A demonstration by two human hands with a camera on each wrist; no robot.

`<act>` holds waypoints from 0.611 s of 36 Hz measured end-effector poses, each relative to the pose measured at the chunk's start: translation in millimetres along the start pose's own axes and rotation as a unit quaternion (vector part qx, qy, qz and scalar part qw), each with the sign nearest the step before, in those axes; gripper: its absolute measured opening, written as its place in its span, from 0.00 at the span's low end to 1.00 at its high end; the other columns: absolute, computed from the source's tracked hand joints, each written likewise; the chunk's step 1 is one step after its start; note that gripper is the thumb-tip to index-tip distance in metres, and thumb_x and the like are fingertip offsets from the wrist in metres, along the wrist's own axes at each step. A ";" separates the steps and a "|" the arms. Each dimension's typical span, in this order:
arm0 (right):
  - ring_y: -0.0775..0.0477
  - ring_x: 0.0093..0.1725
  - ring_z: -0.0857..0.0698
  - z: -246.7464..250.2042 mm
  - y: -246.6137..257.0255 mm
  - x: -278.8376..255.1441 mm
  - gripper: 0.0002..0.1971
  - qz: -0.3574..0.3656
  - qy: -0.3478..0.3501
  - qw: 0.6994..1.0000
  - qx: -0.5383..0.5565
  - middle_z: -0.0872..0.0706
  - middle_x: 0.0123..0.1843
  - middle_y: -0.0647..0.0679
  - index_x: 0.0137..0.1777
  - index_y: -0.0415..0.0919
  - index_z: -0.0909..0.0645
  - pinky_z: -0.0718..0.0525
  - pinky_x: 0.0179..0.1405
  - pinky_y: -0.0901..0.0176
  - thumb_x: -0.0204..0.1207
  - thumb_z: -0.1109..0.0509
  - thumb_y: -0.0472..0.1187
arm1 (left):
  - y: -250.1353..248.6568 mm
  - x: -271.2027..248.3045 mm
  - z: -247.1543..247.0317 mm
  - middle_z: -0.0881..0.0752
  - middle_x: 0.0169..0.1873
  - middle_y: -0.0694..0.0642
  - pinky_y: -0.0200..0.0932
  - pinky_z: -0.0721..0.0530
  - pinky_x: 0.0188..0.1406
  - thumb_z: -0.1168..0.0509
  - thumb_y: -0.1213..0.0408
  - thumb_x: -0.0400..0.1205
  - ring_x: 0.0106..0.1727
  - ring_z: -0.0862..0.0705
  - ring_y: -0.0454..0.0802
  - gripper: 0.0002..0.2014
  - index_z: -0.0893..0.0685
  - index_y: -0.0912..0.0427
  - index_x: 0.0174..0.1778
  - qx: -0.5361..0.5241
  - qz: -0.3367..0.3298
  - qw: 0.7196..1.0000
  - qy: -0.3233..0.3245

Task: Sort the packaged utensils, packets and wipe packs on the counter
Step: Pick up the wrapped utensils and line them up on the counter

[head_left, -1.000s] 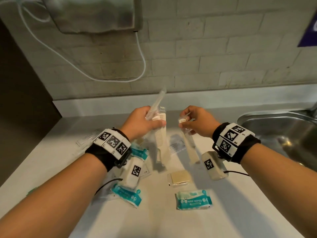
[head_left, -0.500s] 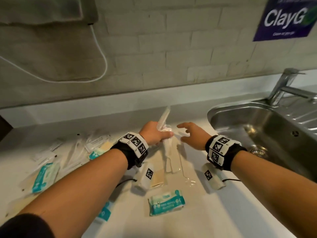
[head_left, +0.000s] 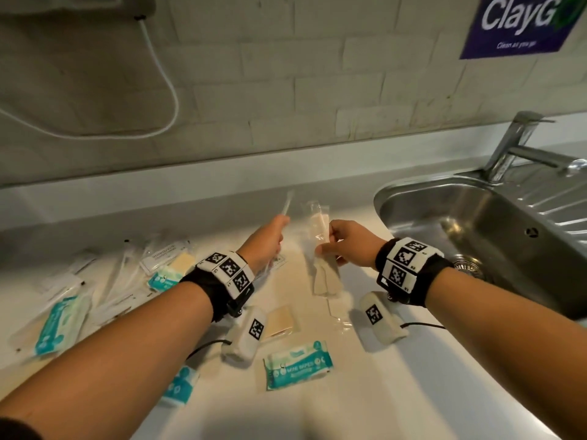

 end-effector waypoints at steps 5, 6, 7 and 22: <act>0.46 0.43 0.13 12.8 3.2 0.5 0.08 0.009 -0.035 0.999 -0.021 0.16 0.42 0.47 0.43 0.41 0.26 0.11 0.41 0.57 0.75 0.27 0.35 | 2.4 -9.4 -2.7 0.25 0.37 0.58 0.46 0.27 0.38 0.49 0.58 0.85 0.35 0.26 0.54 0.13 0.27 0.60 0.39 0.096 0.025 0.995 -0.021; 0.47 0.42 0.13 14.2 4.0 0.6 0.08 0.007 -0.035 0.999 -0.021 0.16 0.42 0.47 0.44 0.40 0.25 0.11 0.40 0.58 0.75 0.26 0.35 | 2.4 -9.6 -3.9 0.24 0.41 0.60 0.47 0.25 0.43 0.49 0.63 0.86 0.41 0.25 0.55 0.13 0.27 0.61 0.37 0.118 0.017 0.993 -0.020; 0.48 0.41 0.13 15.1 4.8 0.5 0.08 0.006 -0.035 0.999 -0.020 0.16 0.42 0.47 0.44 0.40 0.25 0.12 0.39 0.59 0.75 0.26 0.35 | 3.1 -9.5 -5.2 0.23 0.42 0.61 0.46 0.24 0.45 0.48 0.67 0.86 0.43 0.24 0.56 0.14 0.27 0.60 0.34 0.133 0.009 0.991 -0.021; 0.49 0.42 0.14 4.1 15.1 -5.9 0.09 0.003 -0.029 0.998 -0.049 0.17 0.43 0.50 0.51 0.40 0.25 0.12 0.41 0.60 0.76 0.27 0.37 | 17.3 -18.5 -7.5 0.08 0.38 0.57 0.45 0.13 0.46 0.23 0.56 0.73 0.37 0.12 0.49 0.12 0.10 0.63 0.40 0.302 -0.044 0.952 -0.007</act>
Point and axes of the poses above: each hand's wrist, its own x-axis towards the middle knuckle, its own z-axis out of the back of the hand, y = z × x, the point moved 1 cm from there along x, towards the middle knuckle
